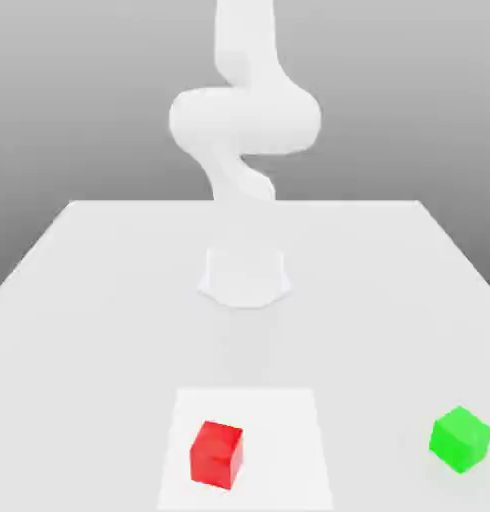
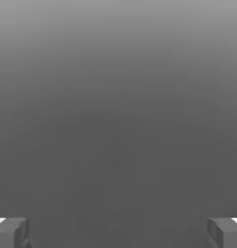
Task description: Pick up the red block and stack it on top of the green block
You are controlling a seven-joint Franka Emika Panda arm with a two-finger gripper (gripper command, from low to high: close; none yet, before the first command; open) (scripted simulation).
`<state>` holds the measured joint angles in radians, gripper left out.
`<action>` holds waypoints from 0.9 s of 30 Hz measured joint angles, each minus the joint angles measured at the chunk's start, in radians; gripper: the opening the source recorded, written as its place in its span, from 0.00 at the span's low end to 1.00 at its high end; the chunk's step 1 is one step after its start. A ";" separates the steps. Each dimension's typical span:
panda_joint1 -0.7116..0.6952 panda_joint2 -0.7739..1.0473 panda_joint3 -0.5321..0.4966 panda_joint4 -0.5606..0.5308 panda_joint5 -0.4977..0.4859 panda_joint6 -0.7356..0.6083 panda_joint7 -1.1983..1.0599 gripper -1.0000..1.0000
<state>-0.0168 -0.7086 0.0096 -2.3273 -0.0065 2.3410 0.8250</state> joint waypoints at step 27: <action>-0.084 0.984 0.013 -0.233 -0.012 0.496 0.197 0.50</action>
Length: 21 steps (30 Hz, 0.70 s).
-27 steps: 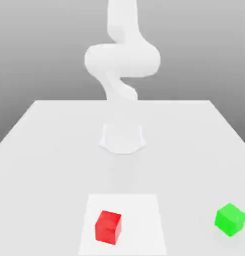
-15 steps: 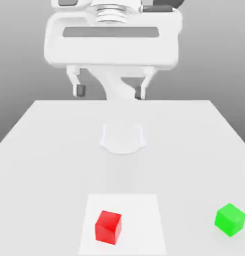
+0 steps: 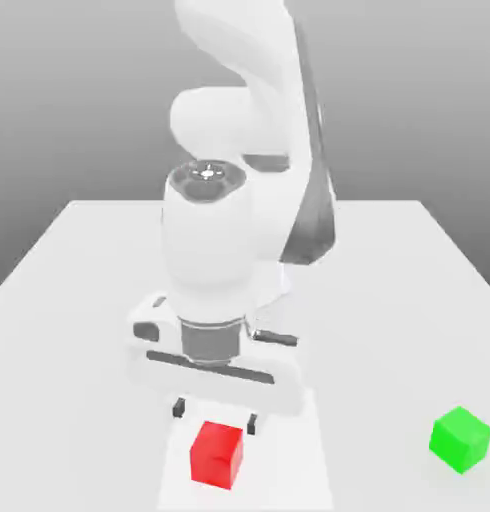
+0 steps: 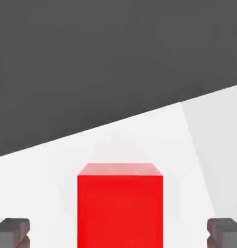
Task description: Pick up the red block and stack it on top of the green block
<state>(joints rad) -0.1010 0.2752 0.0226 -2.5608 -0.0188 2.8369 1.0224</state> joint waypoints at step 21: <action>0.170 -0.126 0.169 0.055 -0.035 -0.189 0.040 0.00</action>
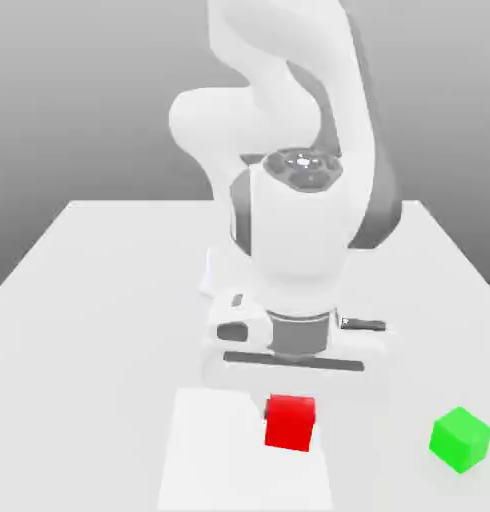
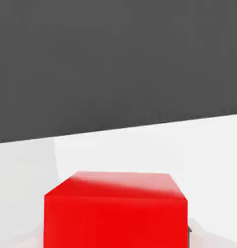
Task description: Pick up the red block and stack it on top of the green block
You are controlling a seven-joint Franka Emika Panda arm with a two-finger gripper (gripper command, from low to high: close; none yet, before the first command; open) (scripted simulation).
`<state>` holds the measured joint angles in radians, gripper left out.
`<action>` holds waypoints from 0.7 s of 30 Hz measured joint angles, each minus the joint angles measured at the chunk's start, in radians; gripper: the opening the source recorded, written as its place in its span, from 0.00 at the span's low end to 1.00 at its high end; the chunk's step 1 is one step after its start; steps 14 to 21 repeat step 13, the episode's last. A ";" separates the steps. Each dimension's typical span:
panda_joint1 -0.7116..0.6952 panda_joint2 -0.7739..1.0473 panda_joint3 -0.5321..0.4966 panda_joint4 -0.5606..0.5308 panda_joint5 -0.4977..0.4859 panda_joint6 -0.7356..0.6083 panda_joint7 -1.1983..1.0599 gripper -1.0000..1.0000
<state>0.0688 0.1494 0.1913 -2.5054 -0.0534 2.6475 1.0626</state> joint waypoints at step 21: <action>0.222 0.166 0.085 0.088 -0.152 0.067 0.124 1.00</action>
